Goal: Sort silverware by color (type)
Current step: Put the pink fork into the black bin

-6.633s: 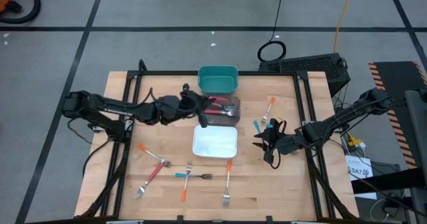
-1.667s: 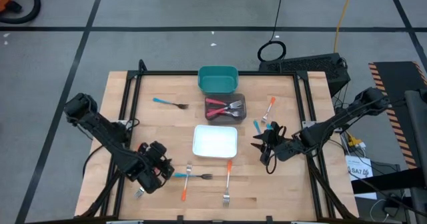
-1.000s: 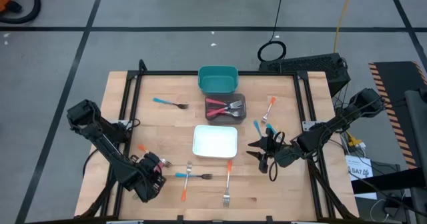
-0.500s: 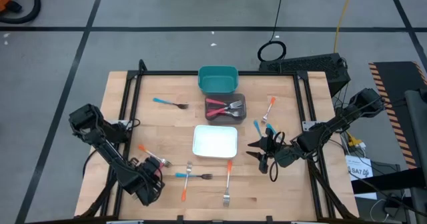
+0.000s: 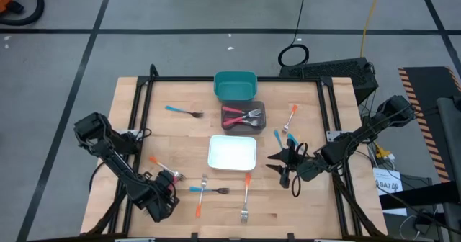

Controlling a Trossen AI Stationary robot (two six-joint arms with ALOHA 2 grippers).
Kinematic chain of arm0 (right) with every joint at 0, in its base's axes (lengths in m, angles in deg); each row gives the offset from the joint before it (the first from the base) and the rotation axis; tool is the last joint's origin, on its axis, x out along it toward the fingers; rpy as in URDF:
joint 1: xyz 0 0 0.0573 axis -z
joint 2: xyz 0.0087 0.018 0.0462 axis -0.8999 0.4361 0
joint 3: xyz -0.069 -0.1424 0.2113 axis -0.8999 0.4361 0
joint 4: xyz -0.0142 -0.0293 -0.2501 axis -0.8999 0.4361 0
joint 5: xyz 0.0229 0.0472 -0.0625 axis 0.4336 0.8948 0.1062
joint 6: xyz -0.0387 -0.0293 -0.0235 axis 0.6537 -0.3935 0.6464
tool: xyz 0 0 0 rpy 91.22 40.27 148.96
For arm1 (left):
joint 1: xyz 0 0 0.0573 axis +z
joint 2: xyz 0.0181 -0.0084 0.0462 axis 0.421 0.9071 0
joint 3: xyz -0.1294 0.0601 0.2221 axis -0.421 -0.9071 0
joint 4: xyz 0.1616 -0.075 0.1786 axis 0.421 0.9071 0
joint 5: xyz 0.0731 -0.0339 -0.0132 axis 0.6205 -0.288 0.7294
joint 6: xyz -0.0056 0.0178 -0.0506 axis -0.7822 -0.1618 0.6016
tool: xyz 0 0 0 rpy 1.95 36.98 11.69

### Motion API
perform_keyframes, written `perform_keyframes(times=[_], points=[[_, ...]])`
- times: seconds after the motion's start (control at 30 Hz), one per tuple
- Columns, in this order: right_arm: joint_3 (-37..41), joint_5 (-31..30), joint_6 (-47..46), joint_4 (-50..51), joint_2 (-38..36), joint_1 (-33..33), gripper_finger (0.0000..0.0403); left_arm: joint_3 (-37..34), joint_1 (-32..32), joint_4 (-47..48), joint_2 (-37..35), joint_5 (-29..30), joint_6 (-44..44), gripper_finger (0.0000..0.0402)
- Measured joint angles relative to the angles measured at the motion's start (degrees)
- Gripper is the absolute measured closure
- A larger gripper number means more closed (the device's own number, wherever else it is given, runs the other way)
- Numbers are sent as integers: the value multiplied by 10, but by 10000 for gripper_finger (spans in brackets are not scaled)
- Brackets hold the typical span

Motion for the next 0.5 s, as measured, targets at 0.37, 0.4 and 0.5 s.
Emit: perform_keyframes(times=[0.37, 0.4, 0.5], points=[[0, 0, 0, 0, 0, 0, 258, 1, -2, 7, 2, 27, 5, 352], [0, 0, 0, 0, 0, 0, 257, 4, -2, 11, 3, 27, 3, 352], [0, 0, -1, 0, 0, 0, 258, 21, -4, 35, 4, 33, 1, 353]])
